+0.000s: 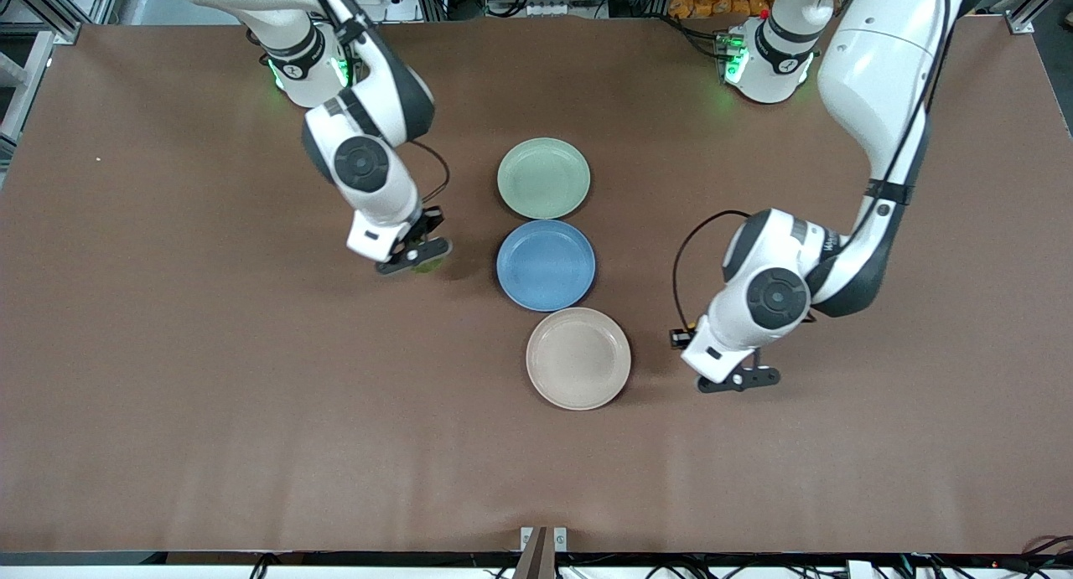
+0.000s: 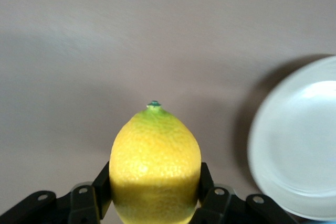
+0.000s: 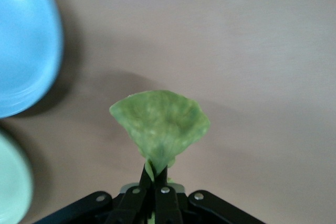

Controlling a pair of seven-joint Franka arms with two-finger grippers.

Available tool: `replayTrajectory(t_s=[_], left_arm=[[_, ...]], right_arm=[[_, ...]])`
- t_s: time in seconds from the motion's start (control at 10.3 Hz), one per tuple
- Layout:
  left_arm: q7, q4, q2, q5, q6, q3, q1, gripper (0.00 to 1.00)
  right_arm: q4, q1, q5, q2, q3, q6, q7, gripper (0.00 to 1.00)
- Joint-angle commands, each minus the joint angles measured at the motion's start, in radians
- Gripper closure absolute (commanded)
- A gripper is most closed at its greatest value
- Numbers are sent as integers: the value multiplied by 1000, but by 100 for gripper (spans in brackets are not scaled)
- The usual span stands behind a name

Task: Place lemon and lettuce in plates
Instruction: 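Carry the lettuce to the green plate while the left gripper carries the lemon, then open the right gripper over the green plate while the left releases the lemon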

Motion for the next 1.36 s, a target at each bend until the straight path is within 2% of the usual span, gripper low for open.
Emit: replayTrajectory(t_s=[0.0,0.19,0.49,0.88,0.97,1.07,1.17,1.27], left_arm=[[-130,40,14,-17,-2,-12,-76,100],[-232,43,40,-14,81,-9,-139,100],[-332,43,81,-6,212,3,-204,100],[-403,46,147,-8,425,101,-284,100],[-405,46,152,-11,445,118,-294,95],[-397,46,152,-13,447,120,-290,30],[-391,43,150,-5,449,123,-294,0],[-391,43,147,-3,449,123,-293,0]], right_arm=[[9,48,13,52,76,65,115,100],[23,105,12,108,131,139,222,100],[28,134,9,128,211,142,316,100],[37,159,3,143,264,147,407,100],[58,175,0,155,268,150,424,83],[73,177,-3,163,268,150,425,53],[77,175,-20,164,268,150,424,1],[78,169,-26,163,268,149,425,0]])
